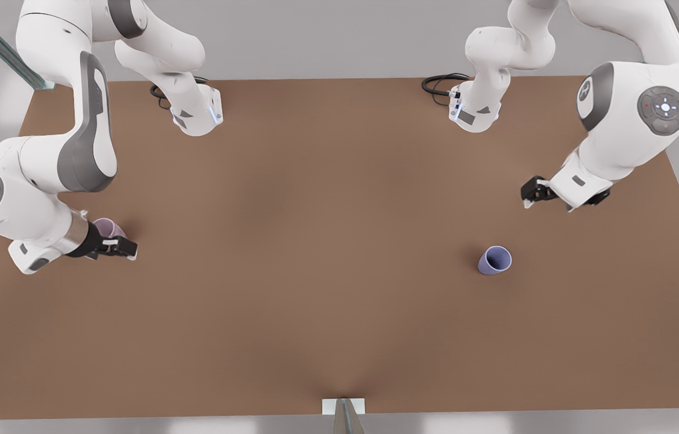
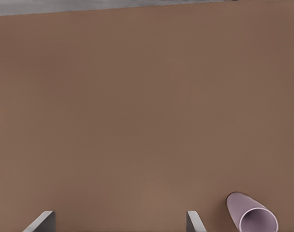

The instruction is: Stack the cups, with the pink cup at the bottom and the purple cup at the top

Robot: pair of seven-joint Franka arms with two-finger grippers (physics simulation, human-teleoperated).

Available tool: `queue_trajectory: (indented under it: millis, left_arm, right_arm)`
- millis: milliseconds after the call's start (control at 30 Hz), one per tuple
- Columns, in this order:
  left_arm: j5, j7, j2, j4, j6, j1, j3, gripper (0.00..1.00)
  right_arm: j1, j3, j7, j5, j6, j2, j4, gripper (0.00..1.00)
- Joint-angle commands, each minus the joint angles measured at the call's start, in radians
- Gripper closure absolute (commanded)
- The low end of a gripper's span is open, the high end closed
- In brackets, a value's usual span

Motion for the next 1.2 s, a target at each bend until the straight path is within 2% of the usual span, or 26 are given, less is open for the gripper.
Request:
queue_trajectory:
  millis: [0, 367, 500, 567, 767, 1167]
  left_arm:
    - [0.002, -0.038, -0.001, 0.0, 0.04, 0.003, 0.0, 0.0]
    - [0.0, -0.024, 0.074, -0.006, -0.027, 0.012, -0.009, 0.0]
    - [0.0, -0.02, 0.076, -0.003, -0.067, 0.012, -0.002, 0.0]
    - [0.002, -0.02, 0.102, 0.0, -0.03, 0.012, -0.002, 0.0]
    - [0.0, -0.02, 0.1, 0.0, -0.05, 0.012, -0.003, 0.0]
    - [0.008, -0.017, 0.117, 0.011, -0.038, 0.012, -0.002, 0.0]
  right_arm:
    - [0.0, 0.0, 0.035, 0.002, 0.043, -0.002, 0.0, 0.0]
    - [-0.006, 0.0, 0.031, 0.001, 0.084, 0.018, -0.038, 0.0]
    - [-0.098, 0.0, -0.084, 0.001, 0.181, -0.049, -0.269, 0.0]
    - [-0.169, -0.001, -0.141, 0.001, 0.32, -0.15, -0.48, 0.0]
    - [-0.356, 0.0, -0.339, 0.001, 0.403, -0.143, -0.584, 0.0]
    - [-0.408, -0.001, -0.437, 0.002, 0.422, -0.141, -0.687, 0.0]
